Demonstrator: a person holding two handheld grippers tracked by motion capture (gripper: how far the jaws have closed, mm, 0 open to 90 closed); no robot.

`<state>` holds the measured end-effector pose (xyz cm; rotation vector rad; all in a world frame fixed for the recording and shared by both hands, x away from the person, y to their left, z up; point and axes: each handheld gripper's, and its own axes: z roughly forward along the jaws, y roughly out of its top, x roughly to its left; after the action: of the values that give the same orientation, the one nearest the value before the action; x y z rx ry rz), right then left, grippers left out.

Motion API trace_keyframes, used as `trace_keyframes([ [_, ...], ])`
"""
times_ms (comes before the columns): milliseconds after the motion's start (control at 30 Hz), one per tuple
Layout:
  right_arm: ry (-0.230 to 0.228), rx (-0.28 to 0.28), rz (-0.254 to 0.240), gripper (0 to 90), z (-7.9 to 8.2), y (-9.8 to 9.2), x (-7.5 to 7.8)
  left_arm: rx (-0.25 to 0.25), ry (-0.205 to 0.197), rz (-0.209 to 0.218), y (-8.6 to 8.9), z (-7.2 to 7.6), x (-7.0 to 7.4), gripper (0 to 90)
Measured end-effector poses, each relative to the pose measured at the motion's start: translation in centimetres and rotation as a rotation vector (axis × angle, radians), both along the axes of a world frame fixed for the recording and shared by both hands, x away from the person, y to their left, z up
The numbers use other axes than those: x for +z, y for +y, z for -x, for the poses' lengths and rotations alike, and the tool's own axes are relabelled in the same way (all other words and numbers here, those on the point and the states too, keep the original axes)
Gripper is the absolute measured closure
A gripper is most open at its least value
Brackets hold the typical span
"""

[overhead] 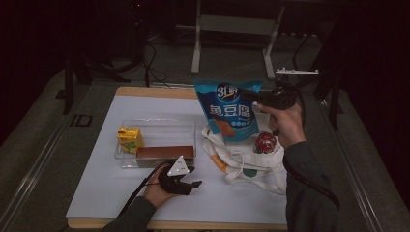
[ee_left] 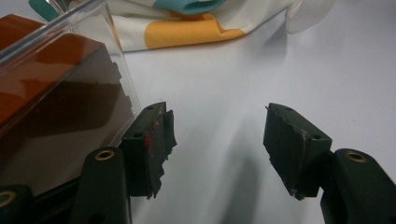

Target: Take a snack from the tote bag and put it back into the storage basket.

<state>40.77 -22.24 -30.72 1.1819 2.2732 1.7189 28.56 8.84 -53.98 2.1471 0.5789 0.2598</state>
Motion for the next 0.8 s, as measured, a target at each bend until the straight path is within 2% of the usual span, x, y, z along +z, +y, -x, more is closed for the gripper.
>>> trace_keyframes([
  [800, -0.005, 0.050, -0.035, 89.3, 0.1, 2.9, 1.1, 0.002, 0.004, 0.001, 0.0, 0.0, 0.0, 40.5],
])
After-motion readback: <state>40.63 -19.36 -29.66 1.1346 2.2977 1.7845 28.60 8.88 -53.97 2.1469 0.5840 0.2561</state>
